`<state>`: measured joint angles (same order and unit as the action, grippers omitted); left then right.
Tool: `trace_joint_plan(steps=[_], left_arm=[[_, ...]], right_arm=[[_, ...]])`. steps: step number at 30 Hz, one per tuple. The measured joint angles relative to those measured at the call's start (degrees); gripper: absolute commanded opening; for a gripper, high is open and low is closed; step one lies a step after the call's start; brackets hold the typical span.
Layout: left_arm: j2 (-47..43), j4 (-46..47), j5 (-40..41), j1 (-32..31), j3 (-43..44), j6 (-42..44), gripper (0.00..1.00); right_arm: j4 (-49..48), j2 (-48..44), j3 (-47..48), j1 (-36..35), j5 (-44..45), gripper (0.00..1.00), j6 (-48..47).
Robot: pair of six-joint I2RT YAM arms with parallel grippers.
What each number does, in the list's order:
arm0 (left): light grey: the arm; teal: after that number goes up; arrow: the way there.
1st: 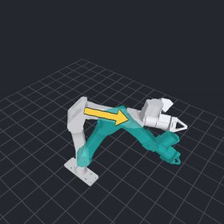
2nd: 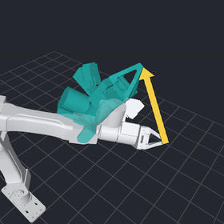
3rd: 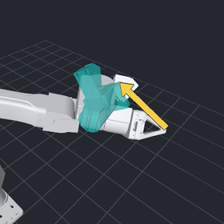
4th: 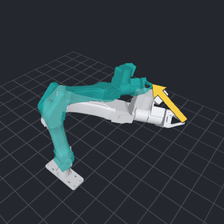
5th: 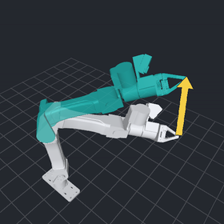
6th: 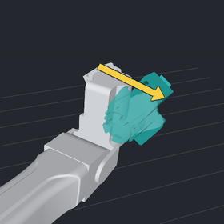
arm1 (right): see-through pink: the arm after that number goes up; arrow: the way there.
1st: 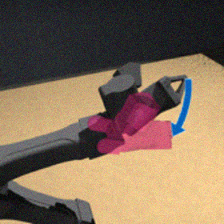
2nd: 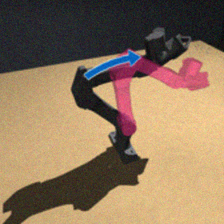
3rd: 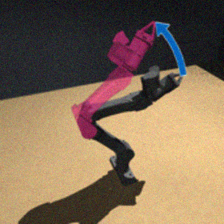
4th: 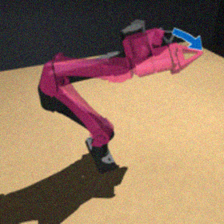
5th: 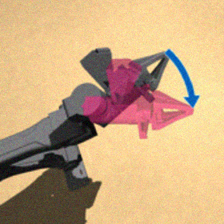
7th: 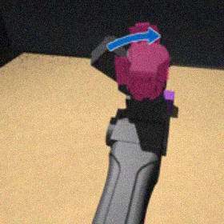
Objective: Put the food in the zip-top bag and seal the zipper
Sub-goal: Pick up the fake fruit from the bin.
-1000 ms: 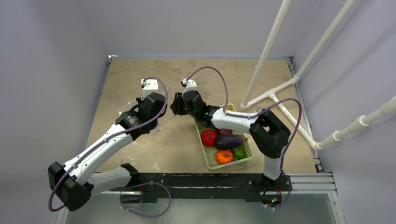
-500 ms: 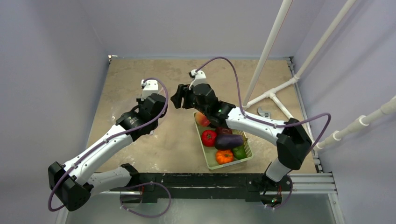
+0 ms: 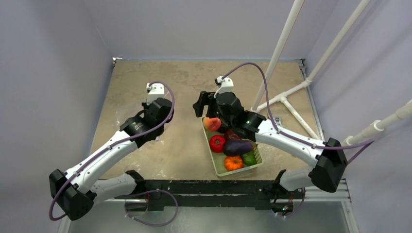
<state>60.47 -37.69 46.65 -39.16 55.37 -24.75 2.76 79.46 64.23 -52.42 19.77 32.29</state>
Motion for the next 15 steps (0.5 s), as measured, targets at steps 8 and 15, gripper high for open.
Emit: trace_joint_plan(steps=[8, 15], left_arm=[[-0.9, 0.3, 0.0, 0.0, 0.0, 0.0, 0.00], [-1.0, 0.4, -0.3, 0.0, -0.5, 0.0, 0.00]], right_arm=[[5.1, -2.0, -5.5, 0.5, 2.2, 0.99, 4.2], [7.2, -1.5, -8.6, 1.7, 2.2, 0.99, 6.2]])
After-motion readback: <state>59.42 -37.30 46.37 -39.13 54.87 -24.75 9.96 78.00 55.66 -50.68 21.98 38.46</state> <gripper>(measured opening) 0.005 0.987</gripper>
